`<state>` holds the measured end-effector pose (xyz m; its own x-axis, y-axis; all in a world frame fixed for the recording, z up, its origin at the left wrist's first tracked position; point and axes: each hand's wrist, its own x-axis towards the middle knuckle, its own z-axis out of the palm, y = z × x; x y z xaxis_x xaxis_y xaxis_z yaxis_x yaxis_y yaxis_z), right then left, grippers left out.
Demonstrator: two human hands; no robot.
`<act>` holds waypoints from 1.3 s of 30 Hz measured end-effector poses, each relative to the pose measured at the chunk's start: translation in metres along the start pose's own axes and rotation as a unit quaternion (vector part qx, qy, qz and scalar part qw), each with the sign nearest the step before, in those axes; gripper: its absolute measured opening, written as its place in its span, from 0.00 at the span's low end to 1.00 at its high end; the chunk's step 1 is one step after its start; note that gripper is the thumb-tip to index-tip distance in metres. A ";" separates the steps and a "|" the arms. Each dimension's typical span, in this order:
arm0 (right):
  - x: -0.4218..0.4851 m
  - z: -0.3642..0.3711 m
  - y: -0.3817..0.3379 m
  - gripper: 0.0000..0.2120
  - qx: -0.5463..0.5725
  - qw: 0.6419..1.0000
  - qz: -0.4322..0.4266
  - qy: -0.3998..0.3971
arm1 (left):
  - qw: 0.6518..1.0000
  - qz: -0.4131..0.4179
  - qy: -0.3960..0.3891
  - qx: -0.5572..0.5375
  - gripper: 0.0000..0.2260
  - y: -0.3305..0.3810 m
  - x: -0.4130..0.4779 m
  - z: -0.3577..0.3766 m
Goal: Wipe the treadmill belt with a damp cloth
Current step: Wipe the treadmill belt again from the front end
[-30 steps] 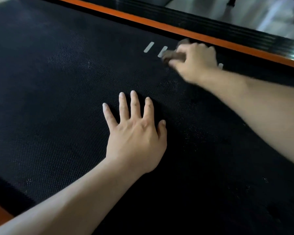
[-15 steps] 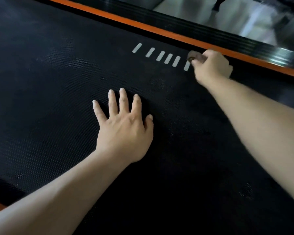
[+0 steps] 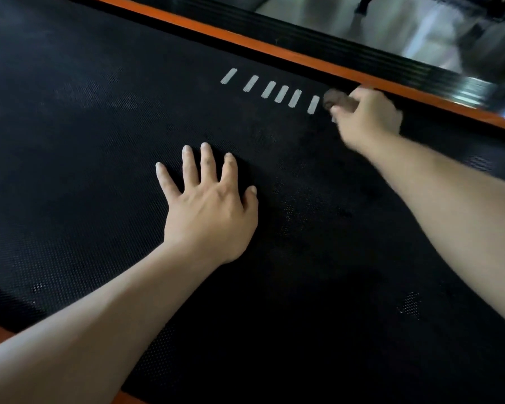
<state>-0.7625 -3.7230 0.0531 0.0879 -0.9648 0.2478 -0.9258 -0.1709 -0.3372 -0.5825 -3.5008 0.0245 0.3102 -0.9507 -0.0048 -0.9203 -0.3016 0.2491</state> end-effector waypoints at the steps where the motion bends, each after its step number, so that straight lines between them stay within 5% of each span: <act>1: -0.015 -0.003 0.002 0.11 0.021 0.999 -0.036 -0.017 | 1.000 0.000 0.001 0.000 0.32 0.000 0.000 0.000; 4: -0.039 -0.021 0.016 0.11 0.045 0.987 -0.117 -0.098 | 1.000 0.000 0.004 -0.001 0.31 0.002 0.000 -0.001; 10: -0.007 -0.007 0.012 0.13 0.005 1.000 0.005 0.020 | 1.000 0.005 0.009 -0.003 0.31 0.000 -0.002 0.000; 16: -0.063 -0.027 0.022 0.10 0.055 0.982 -0.150 -0.103 | 0.999 0.037 0.010 -0.007 0.28 -0.001 -0.001 0.001; 22: -0.011 -0.022 0.037 0.12 -0.011 1.000 0.002 0.020 | 0.999 0.036 0.010 -0.009 0.28 -0.004 0.000 0.004; 26: -0.099 -0.034 0.030 0.08 0.081 0.989 -0.108 -0.066 | 0.999 0.035 0.003 -0.011 0.28 -0.004 0.000 0.002; 29: -0.118 -0.045 0.039 0.08 0.039 0.979 -0.185 -0.077 | 0.999 0.032 0.004 -0.009 0.28 -0.002 0.000 0.003; 35: -0.072 -0.032 0.039 0.12 0.004 1.000 -0.031 -0.006 | 0.999 0.039 0.013 -0.016 0.27 -0.002 -0.002 0.002; 39: -0.180 -0.047 0.021 0.14 0.085 0.975 -0.173 -0.107 | 0.999 0.037 0.004 -0.019 0.27 -0.002 -0.001 0.002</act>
<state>-0.8152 -3.5430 0.0445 0.4753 -0.8604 0.1840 -0.7545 -0.5062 -0.4178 -0.5809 -3.4995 0.0224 0.2431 -0.9697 0.0227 -0.9315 -0.2269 0.2844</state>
